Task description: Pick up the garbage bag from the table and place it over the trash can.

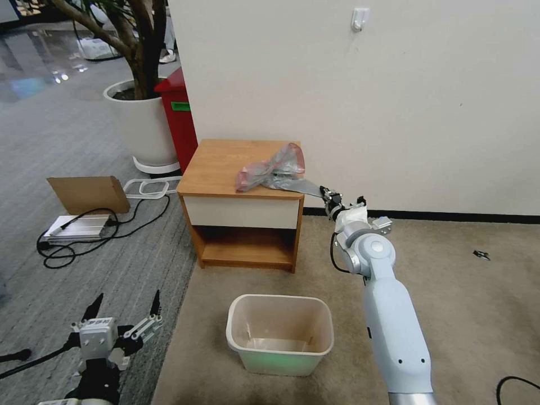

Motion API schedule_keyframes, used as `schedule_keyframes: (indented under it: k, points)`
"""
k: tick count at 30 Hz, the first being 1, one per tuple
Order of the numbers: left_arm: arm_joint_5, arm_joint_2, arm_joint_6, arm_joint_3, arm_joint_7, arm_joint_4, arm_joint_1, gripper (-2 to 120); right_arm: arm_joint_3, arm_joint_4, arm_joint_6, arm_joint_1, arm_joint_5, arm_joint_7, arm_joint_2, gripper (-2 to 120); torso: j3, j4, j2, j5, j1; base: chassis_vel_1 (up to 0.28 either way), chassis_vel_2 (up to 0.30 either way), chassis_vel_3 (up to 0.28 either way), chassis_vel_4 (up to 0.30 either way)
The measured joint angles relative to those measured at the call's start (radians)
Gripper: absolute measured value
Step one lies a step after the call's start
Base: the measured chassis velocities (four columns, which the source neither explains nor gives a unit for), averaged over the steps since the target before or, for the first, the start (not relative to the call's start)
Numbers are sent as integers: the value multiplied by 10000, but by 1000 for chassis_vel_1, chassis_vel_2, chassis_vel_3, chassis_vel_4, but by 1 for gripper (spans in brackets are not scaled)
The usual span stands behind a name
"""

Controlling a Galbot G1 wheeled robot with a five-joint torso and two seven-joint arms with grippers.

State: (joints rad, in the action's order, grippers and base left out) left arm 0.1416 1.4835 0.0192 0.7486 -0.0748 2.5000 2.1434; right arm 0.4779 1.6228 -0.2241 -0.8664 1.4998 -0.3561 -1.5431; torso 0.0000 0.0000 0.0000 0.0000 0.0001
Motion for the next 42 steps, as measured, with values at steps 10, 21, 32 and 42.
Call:
schedule_keyframes:
  k: [10,21,32,42]
  points:
    - [-22,-53,11,-140,-4,0,-122,100,-596,2038,244,-811,535,-1019,689,0,0,0,0,0,0,0,0,0,0]
    - [24,-258,10,-315,-20,0,-494,100,-3126,6524,406,-4600,-186,-2608,2120,0,-2,0,1,0,-1,0,0,0,0]
    - [170,-366,8,-337,-27,0,-741,100,-3320,7100,-410,-6569,-1575,-2802,2857,0,-1,0,1,0,-2,0,0,0,0]
    - [260,-493,-1,-342,-42,0,-902,100,-3252,7057,-628,-7238,-2886,-3007,2794,19,-1,0,0,0,-1,0,0,0,0]
